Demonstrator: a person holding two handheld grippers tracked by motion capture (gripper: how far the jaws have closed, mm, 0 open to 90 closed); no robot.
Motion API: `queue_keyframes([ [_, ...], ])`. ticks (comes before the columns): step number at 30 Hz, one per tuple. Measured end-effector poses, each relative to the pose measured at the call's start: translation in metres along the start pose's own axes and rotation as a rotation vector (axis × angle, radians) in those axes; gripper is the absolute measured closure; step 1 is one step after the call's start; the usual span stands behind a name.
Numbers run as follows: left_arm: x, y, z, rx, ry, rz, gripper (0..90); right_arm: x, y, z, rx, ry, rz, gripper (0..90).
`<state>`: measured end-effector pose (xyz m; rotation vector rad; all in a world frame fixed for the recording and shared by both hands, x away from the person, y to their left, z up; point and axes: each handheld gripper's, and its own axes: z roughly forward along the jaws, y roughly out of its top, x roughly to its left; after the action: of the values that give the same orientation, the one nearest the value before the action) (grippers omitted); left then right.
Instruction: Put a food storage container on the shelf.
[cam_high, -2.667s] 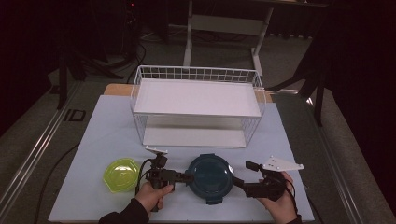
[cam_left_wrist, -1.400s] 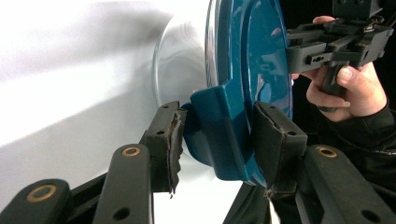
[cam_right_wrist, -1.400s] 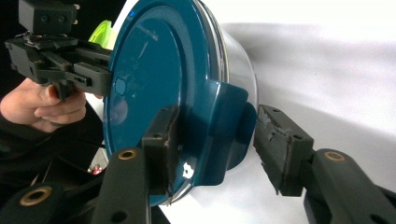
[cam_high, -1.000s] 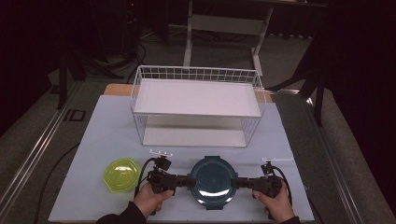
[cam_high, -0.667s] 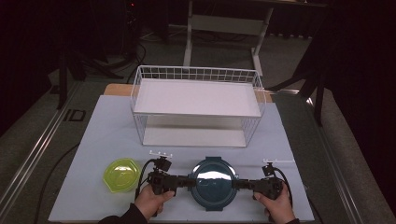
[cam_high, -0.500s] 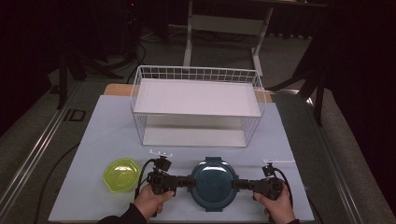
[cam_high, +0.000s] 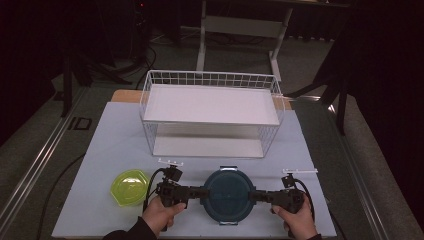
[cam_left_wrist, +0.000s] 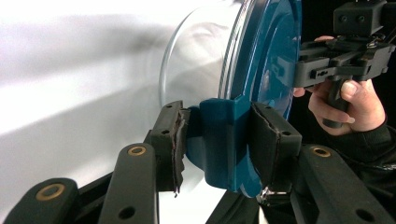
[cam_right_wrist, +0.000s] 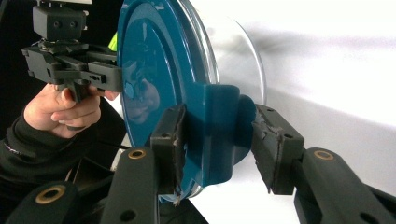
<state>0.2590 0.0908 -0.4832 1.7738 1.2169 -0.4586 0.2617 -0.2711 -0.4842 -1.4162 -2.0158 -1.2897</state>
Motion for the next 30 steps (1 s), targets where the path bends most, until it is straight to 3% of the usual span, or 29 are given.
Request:
queue_keyframes([
  [18,-0.029,0.038,-0.042,-0.089,0.007,0.057,57.1,0.040,0.043,-0.015,-0.056,0.018,-0.083,55.9],
  [30,-0.050,0.074,-0.074,-0.175,-0.006,0.101,57.1,0.075,0.089,-0.031,-0.118,0.032,-0.149,56.1],
])
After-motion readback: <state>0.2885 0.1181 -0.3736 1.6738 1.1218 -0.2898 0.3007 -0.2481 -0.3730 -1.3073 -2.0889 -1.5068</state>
